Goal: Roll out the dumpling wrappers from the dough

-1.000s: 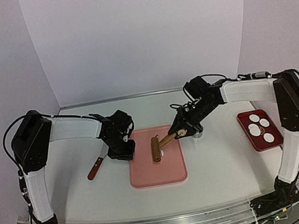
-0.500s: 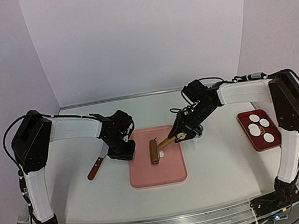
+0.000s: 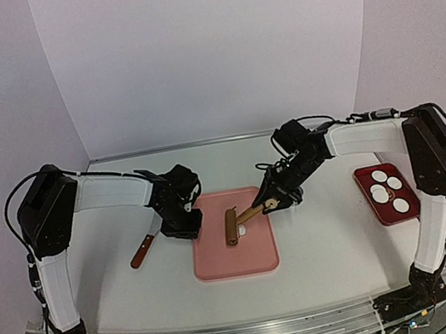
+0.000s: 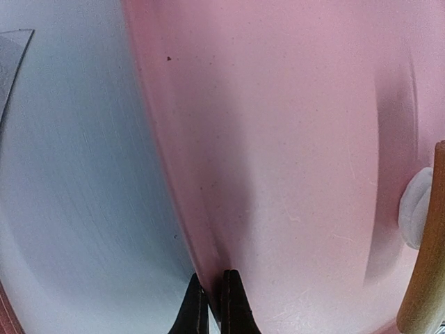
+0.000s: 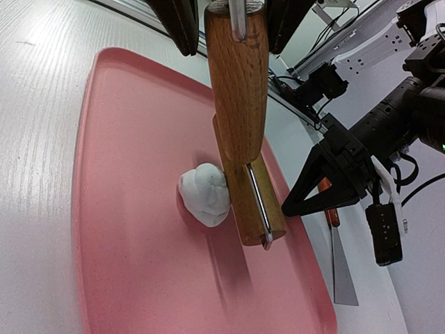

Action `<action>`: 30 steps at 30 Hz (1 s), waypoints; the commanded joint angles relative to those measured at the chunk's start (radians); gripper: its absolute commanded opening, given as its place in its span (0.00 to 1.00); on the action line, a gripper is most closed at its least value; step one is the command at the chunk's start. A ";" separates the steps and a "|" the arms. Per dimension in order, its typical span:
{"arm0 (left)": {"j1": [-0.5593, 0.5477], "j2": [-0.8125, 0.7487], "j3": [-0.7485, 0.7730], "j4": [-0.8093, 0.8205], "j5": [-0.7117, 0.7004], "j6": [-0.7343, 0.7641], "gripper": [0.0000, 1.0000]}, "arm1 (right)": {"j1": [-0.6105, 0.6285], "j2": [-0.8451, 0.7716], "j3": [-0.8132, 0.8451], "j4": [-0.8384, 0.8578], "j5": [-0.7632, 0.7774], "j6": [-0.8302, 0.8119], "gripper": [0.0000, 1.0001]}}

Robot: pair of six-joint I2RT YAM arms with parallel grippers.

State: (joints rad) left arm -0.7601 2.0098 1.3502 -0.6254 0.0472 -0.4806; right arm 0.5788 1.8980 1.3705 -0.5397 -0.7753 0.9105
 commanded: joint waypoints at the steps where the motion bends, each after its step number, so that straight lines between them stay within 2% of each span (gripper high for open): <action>1: 0.003 -0.019 -0.039 -0.061 -0.069 -0.003 0.00 | -0.023 -0.018 -0.064 -0.138 0.144 0.043 0.00; 13: 0.004 -0.037 -0.062 -0.055 -0.080 -0.004 0.00 | -0.030 0.035 -0.087 -0.160 0.146 0.046 0.00; 30: 0.004 -0.072 -0.114 -0.040 -0.101 -0.015 0.00 | -0.069 0.013 -0.206 -0.163 0.171 0.056 0.00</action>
State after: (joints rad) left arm -0.7673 1.9716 1.2819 -0.5515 0.0241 -0.4986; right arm 0.5342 1.8717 1.2492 -0.4434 -0.8411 0.9295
